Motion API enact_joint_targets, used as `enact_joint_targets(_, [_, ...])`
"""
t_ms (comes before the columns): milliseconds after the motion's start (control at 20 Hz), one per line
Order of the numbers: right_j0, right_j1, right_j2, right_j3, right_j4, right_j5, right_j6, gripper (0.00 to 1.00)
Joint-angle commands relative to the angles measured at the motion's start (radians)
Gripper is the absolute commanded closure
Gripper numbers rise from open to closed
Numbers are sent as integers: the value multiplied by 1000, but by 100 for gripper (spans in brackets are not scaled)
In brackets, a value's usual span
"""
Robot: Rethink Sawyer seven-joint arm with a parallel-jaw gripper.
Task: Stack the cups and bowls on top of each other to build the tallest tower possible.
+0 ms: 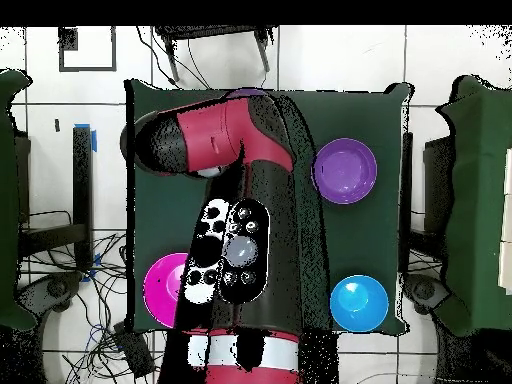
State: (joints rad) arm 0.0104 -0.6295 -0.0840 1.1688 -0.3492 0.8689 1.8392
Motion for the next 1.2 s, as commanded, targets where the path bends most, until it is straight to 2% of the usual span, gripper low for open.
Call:
enact_joint_targets(50, [22, 27, 25, 78, 28, -45, 176, 100])
enact_joint_targets(350, [30, 35, 14, 82, 48, -54, 177, 100])
enact_joint_targets(750, [32, 48, -13, 65, 24, -85, 153, 100])
enact_joint_targets(1200, [43, 59, -18, 66, 48, -104, 162, 100])
